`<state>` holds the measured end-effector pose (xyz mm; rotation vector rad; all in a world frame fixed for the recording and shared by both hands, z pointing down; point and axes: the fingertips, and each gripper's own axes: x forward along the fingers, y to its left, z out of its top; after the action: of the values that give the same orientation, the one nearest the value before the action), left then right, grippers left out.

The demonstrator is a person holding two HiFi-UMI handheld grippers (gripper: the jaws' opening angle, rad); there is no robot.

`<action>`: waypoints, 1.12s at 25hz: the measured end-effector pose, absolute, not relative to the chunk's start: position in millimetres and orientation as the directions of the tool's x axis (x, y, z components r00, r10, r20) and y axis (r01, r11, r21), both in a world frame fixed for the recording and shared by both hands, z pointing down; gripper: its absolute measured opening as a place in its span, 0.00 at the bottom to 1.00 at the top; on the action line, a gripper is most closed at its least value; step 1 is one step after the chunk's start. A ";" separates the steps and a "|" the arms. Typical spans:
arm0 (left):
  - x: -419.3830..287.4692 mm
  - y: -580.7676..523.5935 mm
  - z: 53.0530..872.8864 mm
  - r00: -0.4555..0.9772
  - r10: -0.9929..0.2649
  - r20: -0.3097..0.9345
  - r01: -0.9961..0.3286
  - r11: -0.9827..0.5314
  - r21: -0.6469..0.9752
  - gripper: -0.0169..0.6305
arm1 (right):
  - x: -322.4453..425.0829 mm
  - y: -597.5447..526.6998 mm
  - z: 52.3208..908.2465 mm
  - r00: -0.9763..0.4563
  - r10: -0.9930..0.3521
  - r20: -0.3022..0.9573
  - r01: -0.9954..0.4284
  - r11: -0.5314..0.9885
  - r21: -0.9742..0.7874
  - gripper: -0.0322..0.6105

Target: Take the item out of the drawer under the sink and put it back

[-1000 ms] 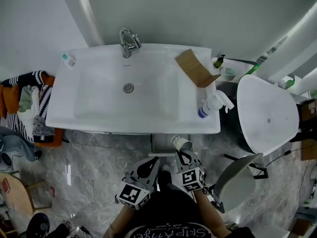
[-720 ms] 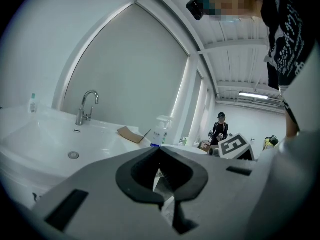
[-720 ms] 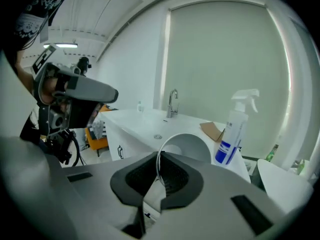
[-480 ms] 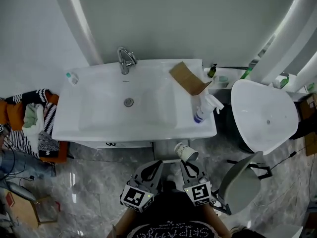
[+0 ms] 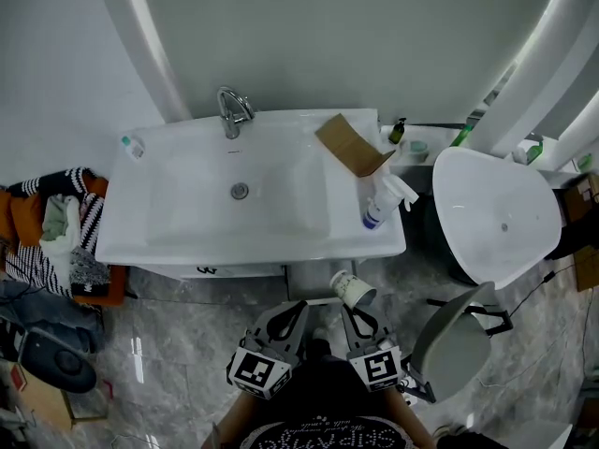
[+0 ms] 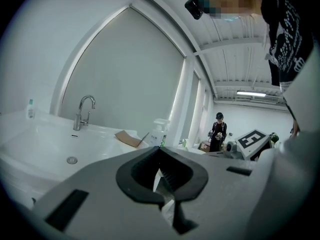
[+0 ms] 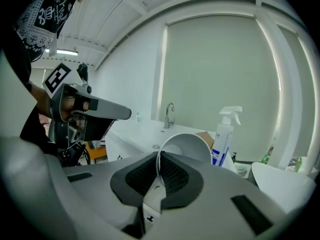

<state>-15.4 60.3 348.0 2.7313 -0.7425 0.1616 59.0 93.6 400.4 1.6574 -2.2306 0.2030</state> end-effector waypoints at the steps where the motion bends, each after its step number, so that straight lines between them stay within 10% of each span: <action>1: -14.8 60.8 347.7 0.862 -0.472 0.183 -0.506 -0.821 0.264 0.03 | 58.9 93.6 400.8 -0.253 -0.896 0.364 -0.947 0.306 0.093 0.09; 28: -29.1 58.0 359.5 0.823 -0.526 0.213 -0.568 -0.764 0.306 0.03 | 50.2 88.1 445.6 -0.294 -0.793 0.533 -0.818 0.497 0.289 0.09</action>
<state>-29.1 58.0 359.5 2.6474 -0.8241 0.1615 50.2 88.1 445.6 1.3177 -2.1137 0.0514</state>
